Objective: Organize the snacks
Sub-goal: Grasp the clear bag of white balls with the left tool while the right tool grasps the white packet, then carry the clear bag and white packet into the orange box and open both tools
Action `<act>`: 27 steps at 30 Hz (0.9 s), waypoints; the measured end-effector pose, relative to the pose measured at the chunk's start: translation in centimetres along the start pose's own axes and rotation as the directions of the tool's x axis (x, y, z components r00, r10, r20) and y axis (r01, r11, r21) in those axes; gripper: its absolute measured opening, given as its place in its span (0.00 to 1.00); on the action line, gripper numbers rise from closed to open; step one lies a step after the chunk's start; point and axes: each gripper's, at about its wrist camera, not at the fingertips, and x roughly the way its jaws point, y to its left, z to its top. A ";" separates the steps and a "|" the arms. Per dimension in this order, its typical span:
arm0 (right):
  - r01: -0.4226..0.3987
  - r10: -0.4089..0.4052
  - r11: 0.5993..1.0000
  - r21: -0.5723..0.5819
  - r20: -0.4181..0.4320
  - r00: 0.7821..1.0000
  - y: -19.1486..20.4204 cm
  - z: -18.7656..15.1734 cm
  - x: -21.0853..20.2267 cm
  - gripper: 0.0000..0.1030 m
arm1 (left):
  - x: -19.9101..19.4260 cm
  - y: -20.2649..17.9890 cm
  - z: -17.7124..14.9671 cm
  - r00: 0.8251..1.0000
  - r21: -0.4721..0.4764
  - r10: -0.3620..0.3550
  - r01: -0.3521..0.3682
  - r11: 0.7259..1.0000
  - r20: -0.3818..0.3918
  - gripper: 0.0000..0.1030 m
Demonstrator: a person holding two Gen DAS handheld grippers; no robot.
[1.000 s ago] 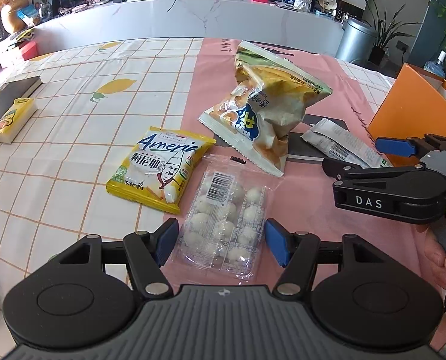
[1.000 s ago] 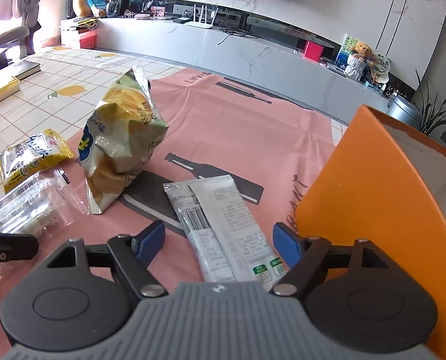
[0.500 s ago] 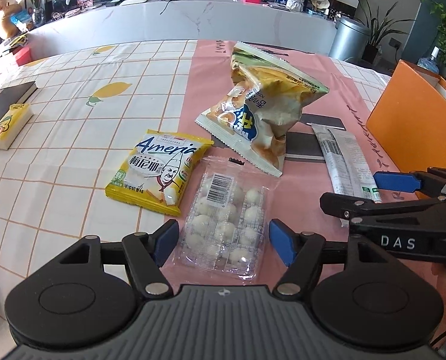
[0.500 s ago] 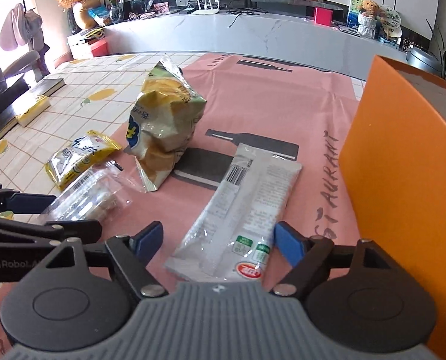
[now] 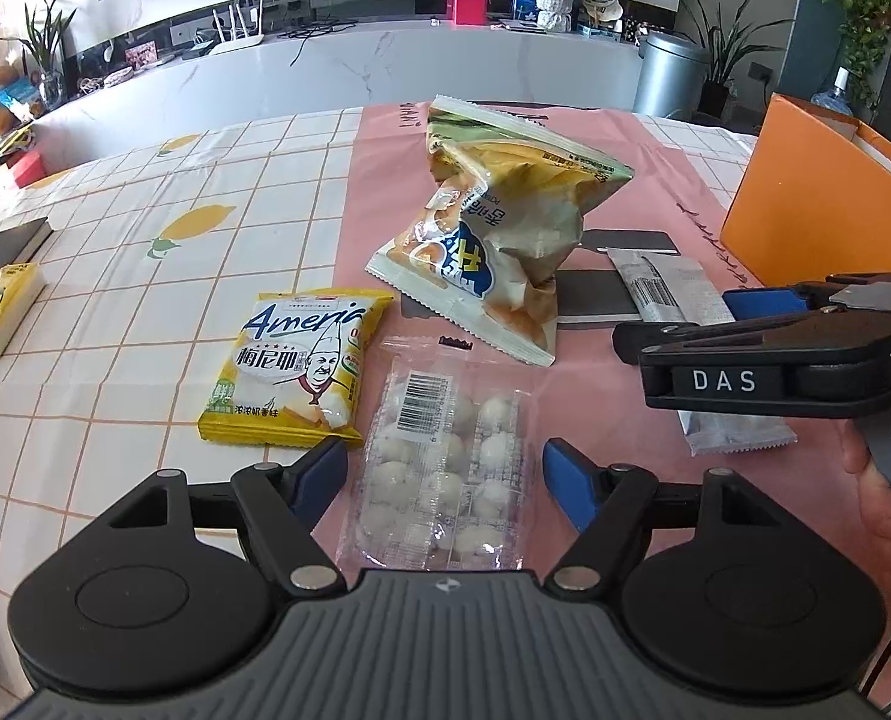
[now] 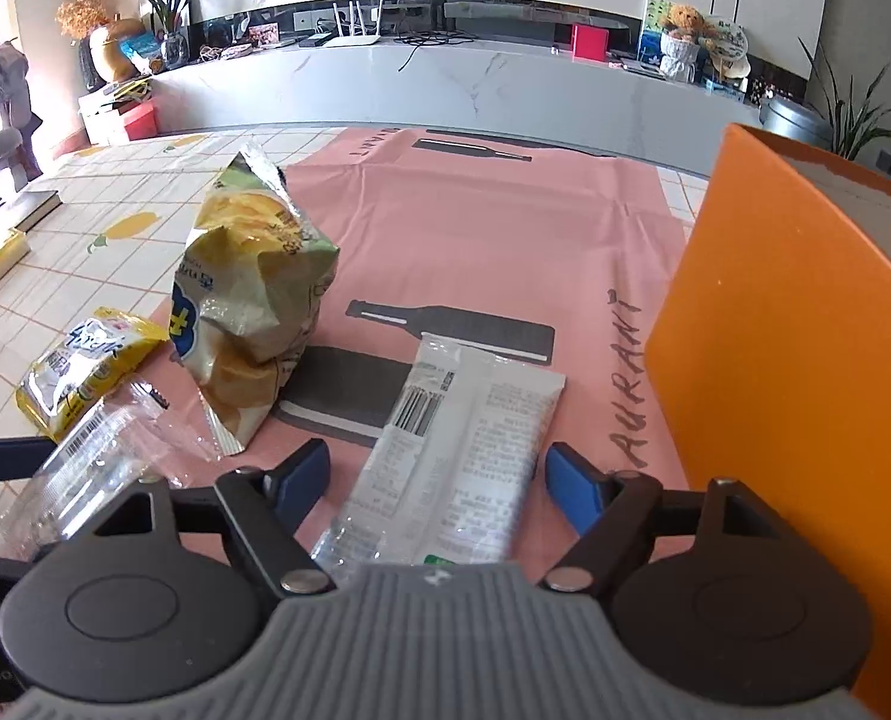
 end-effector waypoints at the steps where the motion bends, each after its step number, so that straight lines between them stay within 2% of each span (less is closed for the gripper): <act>1: 0.001 -0.001 1.000 -0.002 0.004 1.000 0.0 0.0 -0.1 0.67 | 0.0 -0.1 -0.1 1.000 0.005 0.002 -0.002 1.000 0.003 0.78; 3: -0.004 0.004 1.000 -0.010 0.009 1.000 0.0 0.0 -0.2 0.57 | -0.2 -0.1 -0.1 1.000 0.001 -0.001 0.001 1.000 0.008 0.73; 7: -0.013 0.013 1.000 -0.025 0.005 1.000 0.2 -0.4 -0.7 0.52 | -0.4 -0.2 -0.1 1.000 -0.007 0.003 -0.003 1.000 0.001 0.67; 14: -0.031 0.029 0.999 -0.033 -0.036 0.999 0.1 -1.6 -2.4 0.49 | -1.3 -0.8 -0.7 1.000 0.001 -0.008 0.008 1.000 -0.027 0.65; 20: -0.035 0.034 0.999 -0.005 -0.095 0.995 0.0 -2.9 -4.6 0.47 | -2.3 -0.2 -1.0 0.997 -0.103 -0.040 0.033 0.994 -0.067 0.63; 24: -0.034 0.038 0.999 0.031 -0.142 0.989 -0.2 -4.0 -6.3 0.47 | -3.1 -0.3 -1.4 0.994 -0.133 -0.040 0.026 0.991 -0.098 0.61; 27: -0.039 0.052 0.996 0.082 -0.156 0.986 -0.6 -4.8 -8.1 0.46 | -4.3 -0.6 -1.8 0.994 -0.159 -0.060 0.046 0.986 -0.089 0.61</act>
